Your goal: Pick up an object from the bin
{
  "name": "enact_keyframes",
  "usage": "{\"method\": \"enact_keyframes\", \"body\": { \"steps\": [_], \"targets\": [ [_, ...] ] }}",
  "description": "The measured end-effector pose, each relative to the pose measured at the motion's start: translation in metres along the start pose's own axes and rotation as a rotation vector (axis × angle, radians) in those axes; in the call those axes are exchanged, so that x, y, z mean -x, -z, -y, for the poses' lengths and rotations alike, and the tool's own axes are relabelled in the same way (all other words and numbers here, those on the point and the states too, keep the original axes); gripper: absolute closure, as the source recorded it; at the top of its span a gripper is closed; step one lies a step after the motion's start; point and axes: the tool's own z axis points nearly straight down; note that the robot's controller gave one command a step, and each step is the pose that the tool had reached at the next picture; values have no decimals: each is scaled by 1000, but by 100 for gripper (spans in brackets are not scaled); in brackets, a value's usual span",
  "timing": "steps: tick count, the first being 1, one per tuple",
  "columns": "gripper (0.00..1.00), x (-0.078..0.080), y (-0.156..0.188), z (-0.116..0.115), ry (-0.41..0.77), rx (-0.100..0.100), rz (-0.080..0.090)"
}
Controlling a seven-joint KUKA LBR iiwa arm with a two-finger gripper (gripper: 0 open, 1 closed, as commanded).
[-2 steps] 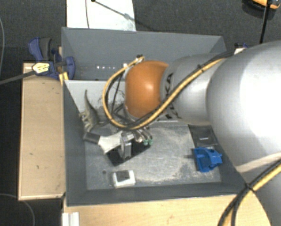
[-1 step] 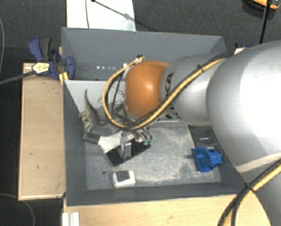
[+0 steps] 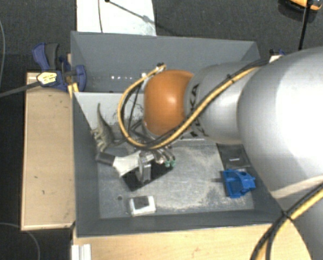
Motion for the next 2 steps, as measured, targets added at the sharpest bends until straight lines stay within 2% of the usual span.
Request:
{"method": "enact_keyframes", "body": {
  "steps": [2],
  "targets": [
    [100,-3,0,3,-182,4,-1]
  ]
}}
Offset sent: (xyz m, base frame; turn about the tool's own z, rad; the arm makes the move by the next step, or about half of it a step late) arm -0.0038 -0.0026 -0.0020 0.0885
